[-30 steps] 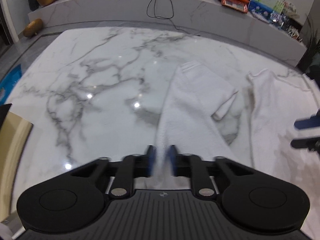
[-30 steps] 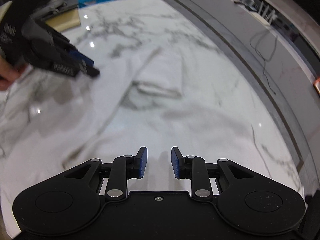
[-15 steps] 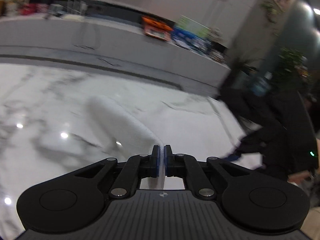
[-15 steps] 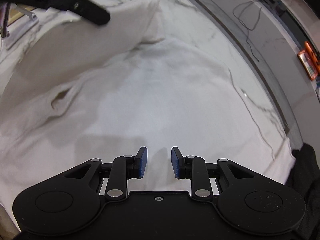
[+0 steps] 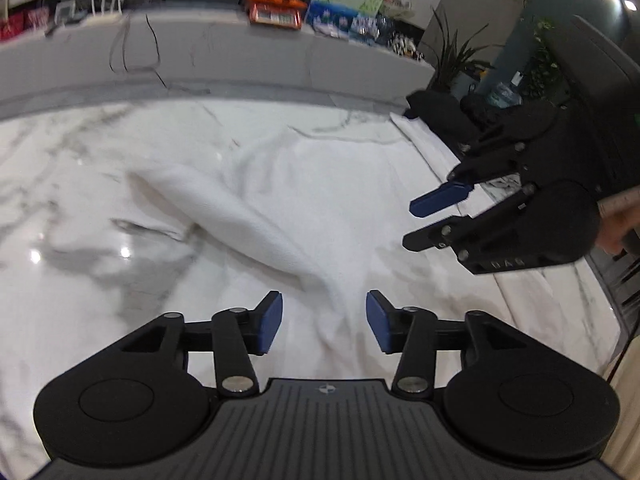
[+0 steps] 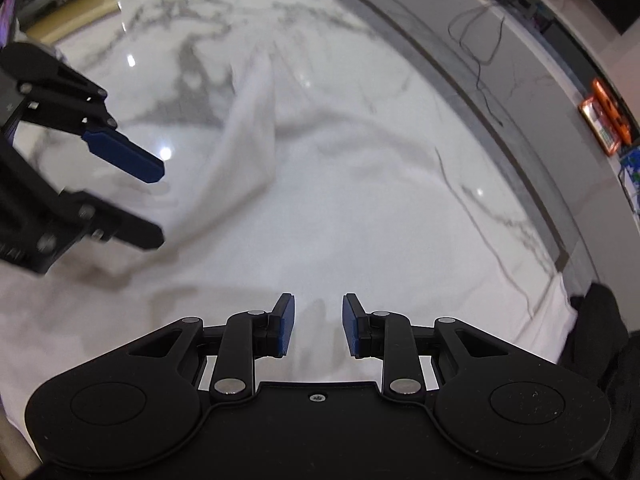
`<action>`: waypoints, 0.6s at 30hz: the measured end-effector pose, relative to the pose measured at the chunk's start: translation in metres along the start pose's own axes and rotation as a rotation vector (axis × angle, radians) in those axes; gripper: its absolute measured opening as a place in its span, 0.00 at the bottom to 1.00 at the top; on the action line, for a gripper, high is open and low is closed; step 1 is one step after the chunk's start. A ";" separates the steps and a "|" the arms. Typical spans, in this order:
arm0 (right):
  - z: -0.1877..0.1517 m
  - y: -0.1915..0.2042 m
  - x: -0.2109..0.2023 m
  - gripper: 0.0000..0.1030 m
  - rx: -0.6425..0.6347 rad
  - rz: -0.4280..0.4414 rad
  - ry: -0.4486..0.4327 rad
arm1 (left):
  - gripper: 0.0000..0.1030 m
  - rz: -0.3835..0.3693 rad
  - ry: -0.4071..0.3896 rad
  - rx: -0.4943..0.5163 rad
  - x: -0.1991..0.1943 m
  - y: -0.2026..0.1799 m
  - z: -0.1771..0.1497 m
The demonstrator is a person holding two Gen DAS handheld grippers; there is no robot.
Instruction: Fold clothes
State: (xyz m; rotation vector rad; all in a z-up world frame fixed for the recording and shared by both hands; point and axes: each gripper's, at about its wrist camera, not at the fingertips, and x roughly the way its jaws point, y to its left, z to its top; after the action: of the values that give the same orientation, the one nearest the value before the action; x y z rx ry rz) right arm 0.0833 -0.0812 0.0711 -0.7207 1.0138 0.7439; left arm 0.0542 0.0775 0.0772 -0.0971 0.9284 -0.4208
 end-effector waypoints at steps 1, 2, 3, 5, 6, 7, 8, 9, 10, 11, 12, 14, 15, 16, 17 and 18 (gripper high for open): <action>0.006 0.005 -0.001 0.25 -0.012 0.004 -0.014 | 0.44 0.016 0.005 -0.007 -0.004 0.005 -0.003; 0.012 0.010 -0.001 0.25 -0.026 0.009 -0.025 | 0.44 0.031 0.015 -0.018 -0.006 0.010 -0.006; 0.019 0.015 -0.002 0.25 -0.040 0.014 -0.037 | 0.44 0.045 0.028 -0.032 -0.008 0.017 -0.010; 0.035 0.025 0.001 0.25 -0.066 0.020 -0.058 | 0.44 0.070 0.059 -0.065 -0.009 0.031 -0.022; 0.043 0.029 0.003 0.25 -0.079 0.023 -0.069 | 0.44 0.078 0.070 -0.071 -0.008 0.034 -0.027; 0.051 0.033 0.005 0.25 -0.088 0.023 -0.077 | 0.44 0.087 0.087 -0.076 -0.007 0.038 -0.033; 0.059 0.035 0.007 0.25 -0.094 0.020 -0.083 | 0.44 0.091 0.099 -0.079 -0.008 0.041 -0.037; 0.066 0.038 0.009 0.25 -0.100 0.017 -0.089 | 0.44 0.087 0.104 -0.079 -0.008 0.042 -0.039; 0.075 0.040 0.012 0.25 -0.101 0.015 -0.094 | 0.44 0.076 0.111 -0.077 -0.010 0.043 -0.042; 0.085 0.041 0.016 0.25 -0.099 0.015 -0.098 | 0.44 0.063 0.115 -0.073 -0.011 0.043 -0.044; 0.094 0.042 0.019 0.25 -0.096 0.016 -0.098 | 0.44 0.055 0.116 -0.068 -0.013 0.043 -0.045; 0.106 0.043 0.026 0.25 -0.087 0.012 -0.100 | 0.44 0.070 0.118 -0.060 -0.014 0.046 -0.046; 0.110 0.045 0.027 0.25 -0.082 0.008 -0.108 | 0.44 0.090 0.119 -0.062 -0.015 0.050 -0.046; 0.113 0.047 0.027 0.25 -0.084 0.012 -0.118 | 0.44 0.107 0.118 -0.068 -0.016 0.053 -0.047; 0.116 0.051 0.027 0.25 -0.096 0.022 -0.131 | 0.44 0.118 0.115 -0.079 -0.018 0.057 -0.047; 0.118 0.055 0.028 0.25 -0.111 0.033 -0.142 | 0.44 0.126 0.112 -0.087 -0.019 0.060 -0.047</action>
State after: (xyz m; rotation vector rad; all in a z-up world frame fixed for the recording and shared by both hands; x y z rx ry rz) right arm 0.1029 0.0503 0.0774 -0.7373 0.8625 0.8729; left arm 0.0255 0.1440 0.0475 -0.0949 1.0574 -0.2714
